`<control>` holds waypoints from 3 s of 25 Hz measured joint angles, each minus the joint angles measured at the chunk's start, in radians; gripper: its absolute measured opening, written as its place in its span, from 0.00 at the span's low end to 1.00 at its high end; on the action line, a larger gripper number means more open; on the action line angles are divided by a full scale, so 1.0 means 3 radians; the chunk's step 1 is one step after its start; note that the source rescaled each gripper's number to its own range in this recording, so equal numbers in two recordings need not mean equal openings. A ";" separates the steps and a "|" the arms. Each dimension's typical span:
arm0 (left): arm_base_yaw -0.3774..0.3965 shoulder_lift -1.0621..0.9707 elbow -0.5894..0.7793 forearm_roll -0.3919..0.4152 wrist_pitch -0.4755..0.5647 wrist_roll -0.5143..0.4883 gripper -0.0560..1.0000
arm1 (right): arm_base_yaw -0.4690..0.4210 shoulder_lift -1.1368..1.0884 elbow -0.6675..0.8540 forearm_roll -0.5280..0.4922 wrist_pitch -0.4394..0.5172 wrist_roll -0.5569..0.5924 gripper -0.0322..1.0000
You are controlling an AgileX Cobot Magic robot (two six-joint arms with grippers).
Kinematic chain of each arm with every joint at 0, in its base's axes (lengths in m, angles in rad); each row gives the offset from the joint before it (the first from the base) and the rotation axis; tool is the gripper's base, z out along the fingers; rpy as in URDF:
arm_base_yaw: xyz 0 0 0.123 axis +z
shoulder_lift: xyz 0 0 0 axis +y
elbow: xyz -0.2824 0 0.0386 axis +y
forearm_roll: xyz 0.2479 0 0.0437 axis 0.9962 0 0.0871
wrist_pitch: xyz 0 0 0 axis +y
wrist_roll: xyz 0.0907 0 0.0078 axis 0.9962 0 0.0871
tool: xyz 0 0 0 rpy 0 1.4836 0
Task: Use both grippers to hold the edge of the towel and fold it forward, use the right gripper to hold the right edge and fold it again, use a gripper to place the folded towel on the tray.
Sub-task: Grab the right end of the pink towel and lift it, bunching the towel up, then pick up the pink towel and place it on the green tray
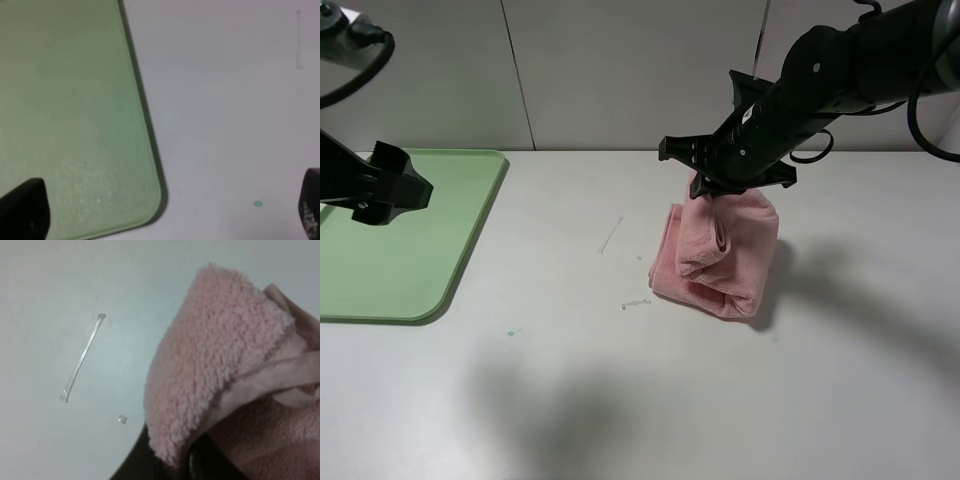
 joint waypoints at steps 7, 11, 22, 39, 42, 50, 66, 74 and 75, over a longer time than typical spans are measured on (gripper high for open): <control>0.0000 0.0000 0.0000 0.0000 0.0000 0.0000 1.00 | 0.0000 0.0000 0.0000 0.0195 0.0080 -0.0247 0.61; 0.0000 0.0000 0.0000 0.0000 0.0000 0.0000 1.00 | 0.0000 0.0000 0.0000 0.0362 0.0060 -0.0318 0.95; 0.0000 0.0000 0.0000 0.0000 0.0000 0.0000 1.00 | 0.0000 0.0000 0.0000 0.0402 0.0016 -0.0314 1.00; 0.0000 0.0000 0.0000 0.0000 0.0000 0.0000 1.00 | 0.0000 -0.0212 0.0000 -0.0008 -0.0104 -0.0314 1.00; 0.0000 0.0000 0.0000 0.0000 0.0000 0.0000 1.00 | 0.0000 -0.0323 0.0015 -0.0230 -0.0186 -0.0319 1.00; 0.0000 0.0000 0.0000 0.0000 0.0000 0.0000 1.00 | 0.0000 -0.0669 0.0370 -0.0356 -0.0557 -0.0800 1.00; 0.0000 0.0000 0.0000 0.0000 0.0000 0.0000 1.00 | -0.0273 -0.1633 0.1540 -0.0226 -0.1055 -0.1059 1.00; 0.0000 0.0000 0.0000 0.0000 0.0000 0.0000 1.00 | -0.0784 -0.2157 0.2106 -0.0208 -0.1229 -0.1059 1.00; 0.0000 0.0000 0.0000 0.0000 0.0000 0.0000 1.00 | -0.0844 -0.2239 0.2159 -0.0208 -0.1233 -0.1059 1.00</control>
